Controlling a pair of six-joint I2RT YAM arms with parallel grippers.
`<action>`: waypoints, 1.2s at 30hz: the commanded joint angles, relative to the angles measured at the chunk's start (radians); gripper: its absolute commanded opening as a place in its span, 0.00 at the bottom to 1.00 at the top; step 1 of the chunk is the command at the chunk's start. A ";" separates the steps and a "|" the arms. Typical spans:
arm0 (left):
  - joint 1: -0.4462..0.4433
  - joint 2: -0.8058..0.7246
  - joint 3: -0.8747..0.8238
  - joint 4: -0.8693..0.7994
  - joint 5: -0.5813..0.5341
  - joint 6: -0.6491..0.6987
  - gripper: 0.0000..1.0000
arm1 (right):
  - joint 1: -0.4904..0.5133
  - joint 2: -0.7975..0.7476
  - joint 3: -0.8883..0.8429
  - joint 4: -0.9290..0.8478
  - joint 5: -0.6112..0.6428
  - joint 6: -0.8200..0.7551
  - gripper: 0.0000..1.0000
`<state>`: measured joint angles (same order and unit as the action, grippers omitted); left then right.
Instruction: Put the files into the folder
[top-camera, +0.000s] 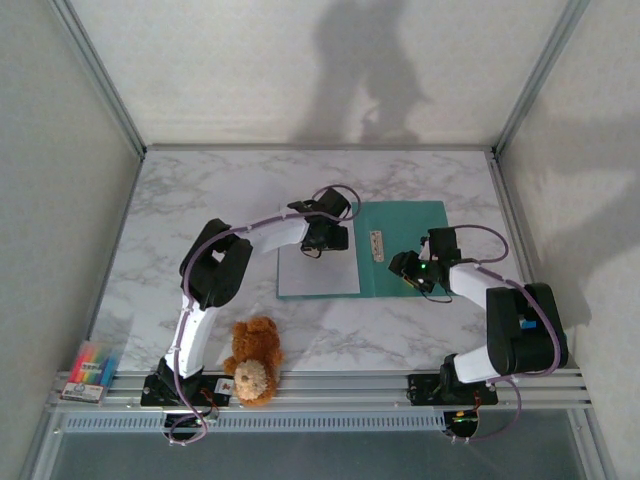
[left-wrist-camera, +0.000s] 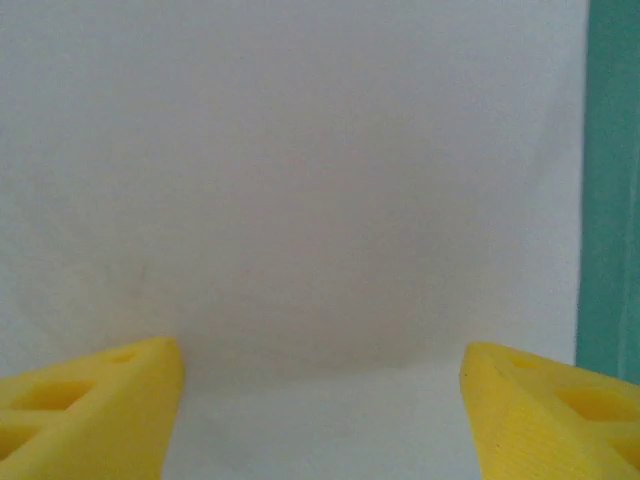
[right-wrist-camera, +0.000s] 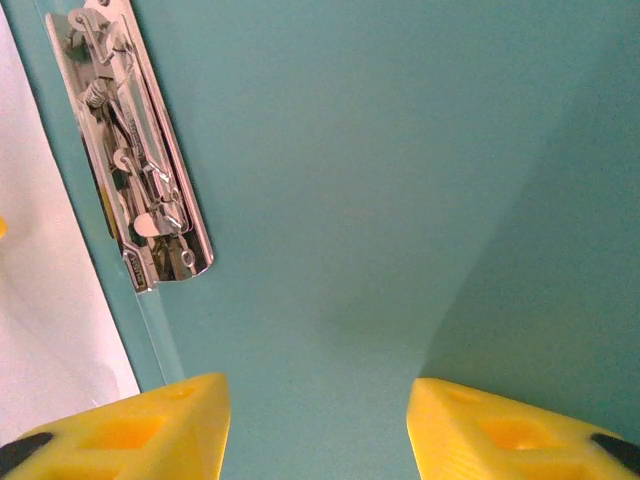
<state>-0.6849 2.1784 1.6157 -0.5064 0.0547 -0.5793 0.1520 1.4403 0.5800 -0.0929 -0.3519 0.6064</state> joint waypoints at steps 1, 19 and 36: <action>-0.006 -0.024 -0.035 0.006 -0.024 -0.020 0.73 | -0.002 -0.005 -0.035 -0.002 0.012 -0.024 0.51; -0.030 -0.064 -0.077 -0.007 0.009 -0.023 0.73 | -0.001 0.119 -0.048 0.106 -0.065 0.024 0.50; 0.000 -0.121 -0.143 -0.029 -0.044 -0.036 0.73 | -0.001 -0.019 -0.106 0.083 -0.008 0.041 0.50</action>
<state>-0.6956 2.0987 1.4990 -0.4995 0.0326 -0.6022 0.1467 1.4326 0.5068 0.0776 -0.4026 0.6342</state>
